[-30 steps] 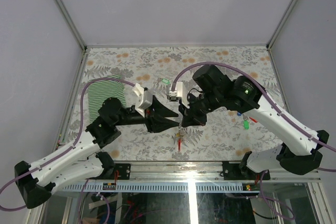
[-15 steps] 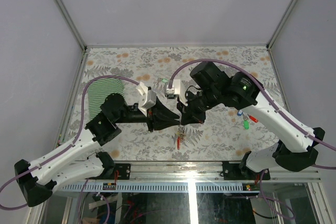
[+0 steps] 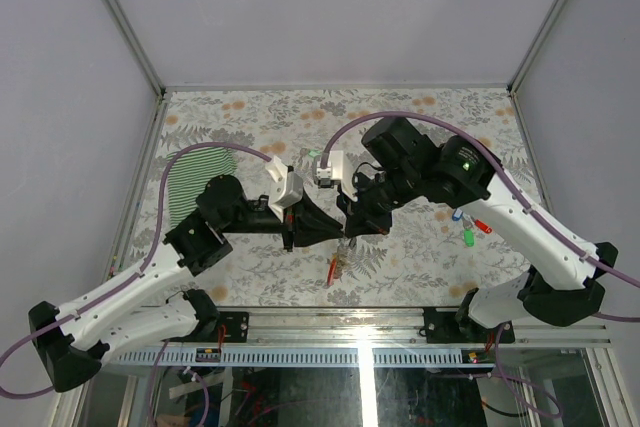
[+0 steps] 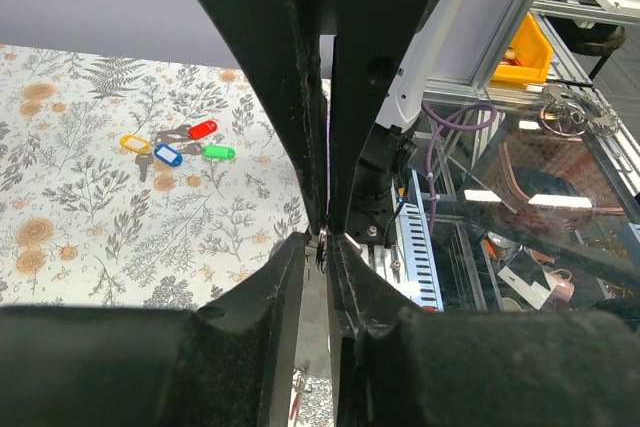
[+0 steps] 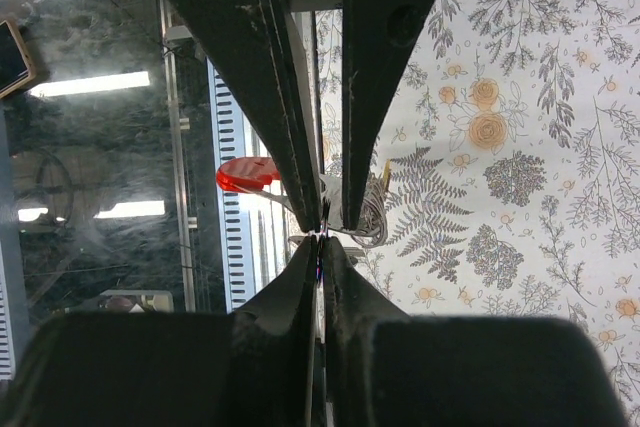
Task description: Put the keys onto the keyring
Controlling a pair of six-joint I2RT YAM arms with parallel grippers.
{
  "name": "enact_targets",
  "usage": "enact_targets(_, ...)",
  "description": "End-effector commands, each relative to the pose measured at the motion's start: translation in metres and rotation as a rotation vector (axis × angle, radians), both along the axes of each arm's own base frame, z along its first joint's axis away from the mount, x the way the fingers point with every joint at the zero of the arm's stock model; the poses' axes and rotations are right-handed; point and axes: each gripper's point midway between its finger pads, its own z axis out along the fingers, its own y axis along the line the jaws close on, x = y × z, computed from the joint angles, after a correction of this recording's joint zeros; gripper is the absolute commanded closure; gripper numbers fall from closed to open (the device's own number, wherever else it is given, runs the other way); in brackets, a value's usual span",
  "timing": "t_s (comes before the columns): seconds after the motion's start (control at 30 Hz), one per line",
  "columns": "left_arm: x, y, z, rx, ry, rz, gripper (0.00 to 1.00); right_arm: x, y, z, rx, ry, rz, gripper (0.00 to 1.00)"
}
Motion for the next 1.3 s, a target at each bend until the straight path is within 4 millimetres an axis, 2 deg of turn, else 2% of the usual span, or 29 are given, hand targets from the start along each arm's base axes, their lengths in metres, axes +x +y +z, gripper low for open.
enact_targets(0.0, -0.004, 0.0, 0.02, -0.038, -0.05, -0.024, 0.85, 0.002, 0.004, 0.008, 0.02, -0.02, 0.008, 1.0)
enact_targets(0.17, -0.005, 0.0, 0.02, -0.039, -0.051, -0.03, 0.89, 0.002, 0.005, 0.007, 0.021, -0.021, 0.011, 1.0)
enact_targets(0.33, -0.006, 0.0, 0.018, -0.032, -0.046, -0.044, 1.0, 0.003, 0.006, 0.008, 0.027, -0.027, 0.006, 1.0)
enact_targets(0.53, -0.003, 0.003, 0.019, -0.038, -0.044, -0.009, 1.0, 0.005, 0.006, 0.013, 0.059, -0.052, -0.003, 0.99)
enact_targets(0.7, 0.005, 0.008, 0.029, -0.088, -0.038, 0.073, 1.0, 0.014, 0.008, 0.025, 0.14, -0.112, -0.073, 0.72)
enact_targets(0.83, 0.011, 0.013, 0.036, -0.152, -0.014, 0.138, 1.0, 0.029, 0.003, 0.046, 0.258, -0.196, -0.21, 0.63)
enact_targets(1.0, 0.021, 0.021, 0.04, -0.245, 0.029, 0.23, 1.0, 0.046, -0.009, 0.071, 0.477, -0.242, -0.445, 0.58)
enact_targets(1.07, 0.023, 0.022, 0.041, -0.263, 0.038, 0.242, 1.0, 0.05, -0.012, 0.069, 0.552, -0.21, -0.533, 0.58)
enact_targets(1.17, 0.021, 0.023, 0.044, -0.293, 0.05, 0.236, 1.0, 0.045, -0.012, 0.074, 0.682, -0.157, -0.565, 0.58)
enact_targets(1.27, 0.018, 0.024, 0.05, -0.337, 0.055, 0.221, 1.0, 0.033, -0.009, 0.07, 0.763, -0.138, -0.51, 0.6)
